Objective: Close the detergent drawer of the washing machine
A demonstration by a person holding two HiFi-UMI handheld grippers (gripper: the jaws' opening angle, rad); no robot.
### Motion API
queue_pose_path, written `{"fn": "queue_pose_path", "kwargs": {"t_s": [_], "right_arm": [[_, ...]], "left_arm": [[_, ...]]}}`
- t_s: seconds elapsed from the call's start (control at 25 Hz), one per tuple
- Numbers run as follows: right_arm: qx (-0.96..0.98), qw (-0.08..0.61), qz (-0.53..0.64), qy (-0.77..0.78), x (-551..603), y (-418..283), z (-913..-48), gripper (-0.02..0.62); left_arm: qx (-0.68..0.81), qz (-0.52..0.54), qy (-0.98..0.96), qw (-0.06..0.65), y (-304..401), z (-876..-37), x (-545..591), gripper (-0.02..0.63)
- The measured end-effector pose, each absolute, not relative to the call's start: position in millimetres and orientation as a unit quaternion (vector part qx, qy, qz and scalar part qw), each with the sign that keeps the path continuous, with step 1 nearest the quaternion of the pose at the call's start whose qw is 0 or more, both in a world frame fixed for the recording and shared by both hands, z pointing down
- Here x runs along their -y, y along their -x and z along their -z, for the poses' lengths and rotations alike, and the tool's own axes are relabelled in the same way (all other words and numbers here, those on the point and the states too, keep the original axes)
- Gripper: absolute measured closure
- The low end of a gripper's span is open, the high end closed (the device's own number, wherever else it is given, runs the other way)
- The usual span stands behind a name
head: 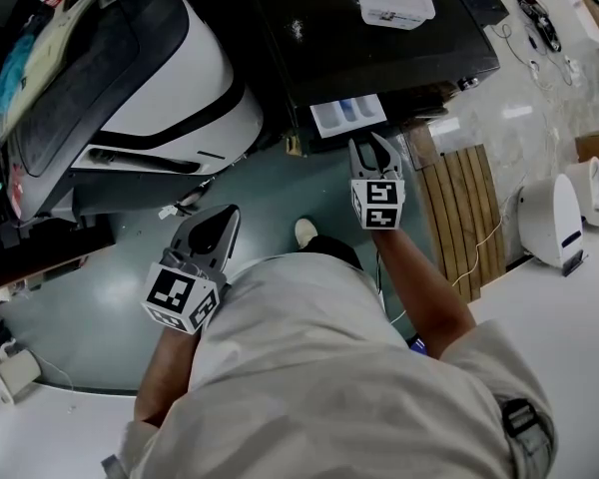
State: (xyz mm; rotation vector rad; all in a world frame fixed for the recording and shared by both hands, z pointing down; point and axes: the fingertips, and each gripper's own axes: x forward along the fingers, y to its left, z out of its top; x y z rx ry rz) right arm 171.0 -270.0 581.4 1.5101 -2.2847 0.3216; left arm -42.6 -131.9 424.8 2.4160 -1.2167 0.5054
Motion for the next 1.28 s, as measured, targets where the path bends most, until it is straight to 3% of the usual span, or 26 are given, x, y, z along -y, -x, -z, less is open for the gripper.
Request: {"fn": "queue_pose_path", "kwargs": {"t_s": [1.28], "right_arm": [[0.822,0.188,-0.104,-0.527,305,-158,-581,0.469]], "left_arm": [[0.453,-0.175,-0.849,0.206,48,-431,140,0.607]]}}
